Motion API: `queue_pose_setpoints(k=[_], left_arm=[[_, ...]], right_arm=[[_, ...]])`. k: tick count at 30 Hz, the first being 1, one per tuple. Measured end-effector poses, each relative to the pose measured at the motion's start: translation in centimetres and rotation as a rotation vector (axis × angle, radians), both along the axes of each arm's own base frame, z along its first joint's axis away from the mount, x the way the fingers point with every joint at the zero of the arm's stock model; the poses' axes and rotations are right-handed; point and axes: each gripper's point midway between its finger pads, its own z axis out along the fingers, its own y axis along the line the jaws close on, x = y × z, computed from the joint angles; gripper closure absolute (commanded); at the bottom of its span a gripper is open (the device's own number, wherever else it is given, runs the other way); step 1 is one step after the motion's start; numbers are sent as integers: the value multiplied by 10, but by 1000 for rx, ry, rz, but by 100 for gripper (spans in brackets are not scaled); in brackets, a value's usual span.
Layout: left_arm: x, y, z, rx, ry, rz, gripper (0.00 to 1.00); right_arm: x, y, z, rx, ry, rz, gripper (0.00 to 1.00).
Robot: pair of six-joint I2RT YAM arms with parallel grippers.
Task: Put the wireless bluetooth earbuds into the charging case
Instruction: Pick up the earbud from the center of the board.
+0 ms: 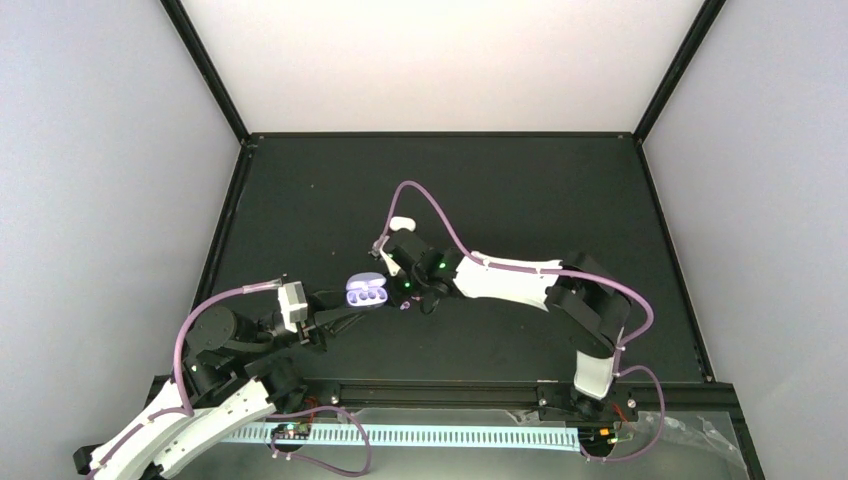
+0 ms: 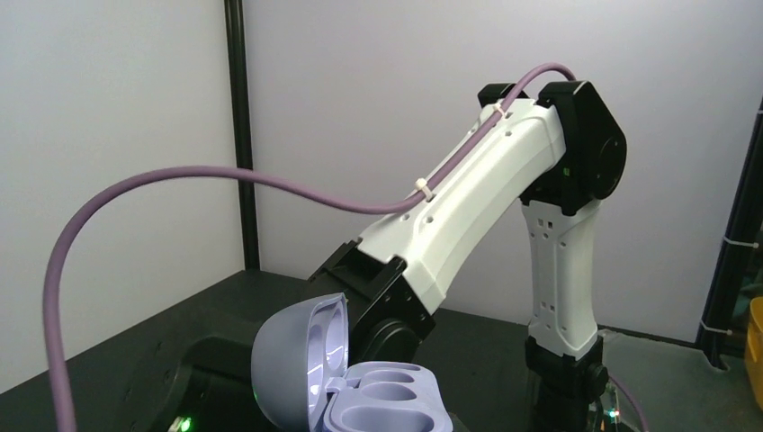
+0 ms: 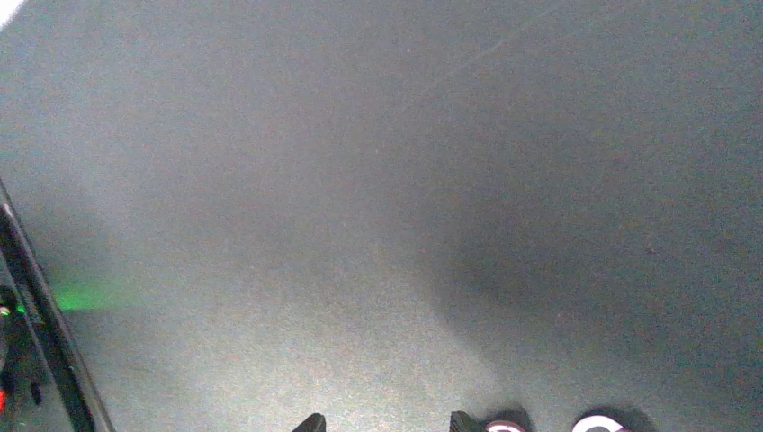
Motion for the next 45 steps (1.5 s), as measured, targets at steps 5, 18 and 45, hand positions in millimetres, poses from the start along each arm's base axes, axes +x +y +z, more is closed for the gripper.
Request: queue_pose_setpoints(k=[5, 18, 45], left_arm=[[1, 0, 0, 1, 1, 3, 99], [5, -4, -4, 22, 9, 9, 99], [9, -7, -8, 35, 18, 17, 98]], right_arm=[[-4, -3, -25, -80, 20, 48, 66], [-4, -23, -51, -226, -5, 85, 69], [40, -79, -16, -84, 1, -169, 69]])
